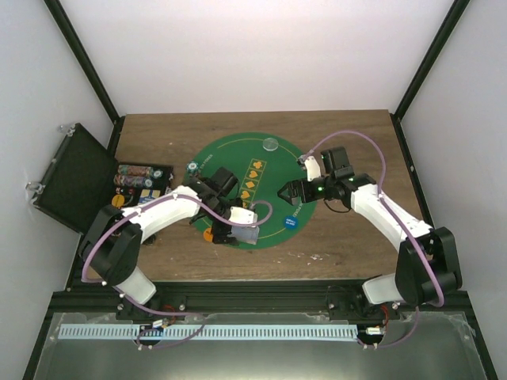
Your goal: Distribute texas hold em gaming equipment
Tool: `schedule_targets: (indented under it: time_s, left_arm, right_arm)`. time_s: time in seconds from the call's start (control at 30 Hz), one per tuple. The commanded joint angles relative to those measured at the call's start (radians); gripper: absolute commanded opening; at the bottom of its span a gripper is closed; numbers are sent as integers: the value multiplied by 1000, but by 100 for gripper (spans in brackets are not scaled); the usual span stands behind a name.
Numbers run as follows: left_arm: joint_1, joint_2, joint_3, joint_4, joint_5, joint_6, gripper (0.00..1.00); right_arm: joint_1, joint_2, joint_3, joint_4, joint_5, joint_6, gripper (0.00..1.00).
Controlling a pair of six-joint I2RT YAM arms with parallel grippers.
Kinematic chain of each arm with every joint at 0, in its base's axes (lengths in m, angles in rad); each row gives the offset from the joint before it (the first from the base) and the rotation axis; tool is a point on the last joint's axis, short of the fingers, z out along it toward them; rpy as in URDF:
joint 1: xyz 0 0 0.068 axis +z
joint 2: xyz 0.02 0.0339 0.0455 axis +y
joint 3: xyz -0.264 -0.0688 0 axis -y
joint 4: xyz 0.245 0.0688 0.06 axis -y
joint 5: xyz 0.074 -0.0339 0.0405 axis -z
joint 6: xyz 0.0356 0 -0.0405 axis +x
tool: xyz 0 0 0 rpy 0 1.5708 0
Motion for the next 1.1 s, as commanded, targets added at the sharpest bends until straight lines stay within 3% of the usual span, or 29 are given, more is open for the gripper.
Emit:
schedule_targets:
  time_s: [0.0,0.8,1.07]
  left_arm:
    - [-5,10,-12,138,-40,-6,100]
    - [-9,174,18,141,-59,-14,99]
    - [-15,195,1,173,-46,-31,77]
  right_arm:
    - [1,6,-16,22,-38,28,100]
    - [0,29,-17,20,-51,24,100]
    - [1,41,-13,26,-50,32,100]
